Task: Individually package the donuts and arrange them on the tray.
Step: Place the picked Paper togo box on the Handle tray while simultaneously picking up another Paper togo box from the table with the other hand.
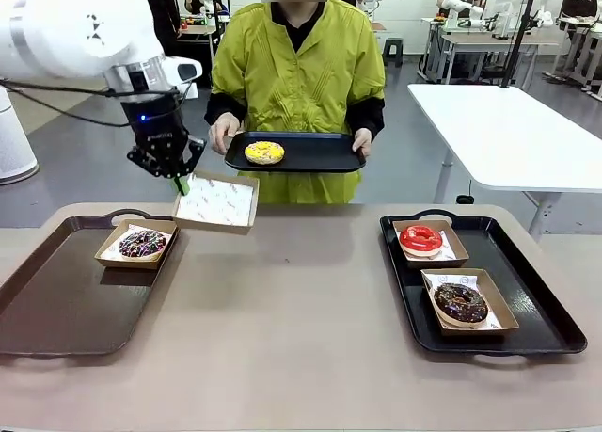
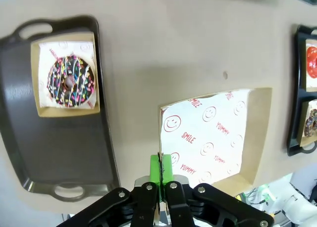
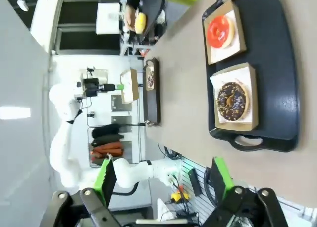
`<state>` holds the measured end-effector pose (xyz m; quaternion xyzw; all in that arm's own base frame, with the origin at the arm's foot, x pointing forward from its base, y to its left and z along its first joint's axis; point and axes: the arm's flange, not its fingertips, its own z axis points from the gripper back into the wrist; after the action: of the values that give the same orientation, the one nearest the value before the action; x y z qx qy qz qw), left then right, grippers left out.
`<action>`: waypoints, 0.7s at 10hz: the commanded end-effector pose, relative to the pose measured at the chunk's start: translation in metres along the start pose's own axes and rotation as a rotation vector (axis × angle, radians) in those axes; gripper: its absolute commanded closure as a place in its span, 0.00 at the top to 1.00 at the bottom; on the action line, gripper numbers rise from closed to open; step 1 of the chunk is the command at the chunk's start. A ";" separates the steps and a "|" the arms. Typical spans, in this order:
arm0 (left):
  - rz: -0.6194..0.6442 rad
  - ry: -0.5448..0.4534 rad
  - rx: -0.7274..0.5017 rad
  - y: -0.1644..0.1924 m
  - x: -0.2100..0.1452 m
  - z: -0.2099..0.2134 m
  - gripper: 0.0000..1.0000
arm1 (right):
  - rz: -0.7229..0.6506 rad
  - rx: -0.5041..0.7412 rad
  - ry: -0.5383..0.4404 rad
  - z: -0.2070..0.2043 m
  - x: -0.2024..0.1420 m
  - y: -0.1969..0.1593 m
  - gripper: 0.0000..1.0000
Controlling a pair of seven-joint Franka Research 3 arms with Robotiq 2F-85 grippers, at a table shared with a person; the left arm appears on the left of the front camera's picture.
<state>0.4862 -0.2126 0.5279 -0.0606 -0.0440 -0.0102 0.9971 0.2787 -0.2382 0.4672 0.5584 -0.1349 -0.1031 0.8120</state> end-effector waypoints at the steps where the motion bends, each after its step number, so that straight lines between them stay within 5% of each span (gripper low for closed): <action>1: -0.024 0.023 0.058 -0.011 0.035 0.003 0.00 | -0.003 0.052 0.008 -0.008 -0.001 -0.025 1.00; 7: -0.019 0.009 0.055 -0.011 0.082 -0.011 0.00 | -0.025 0.062 0.045 -0.014 -0.005 -0.043 1.00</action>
<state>0.5691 -0.2253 0.5213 -0.0252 -0.0354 -0.0222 0.9988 0.2813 -0.2366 0.4210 0.5864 -0.1107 -0.0908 0.7972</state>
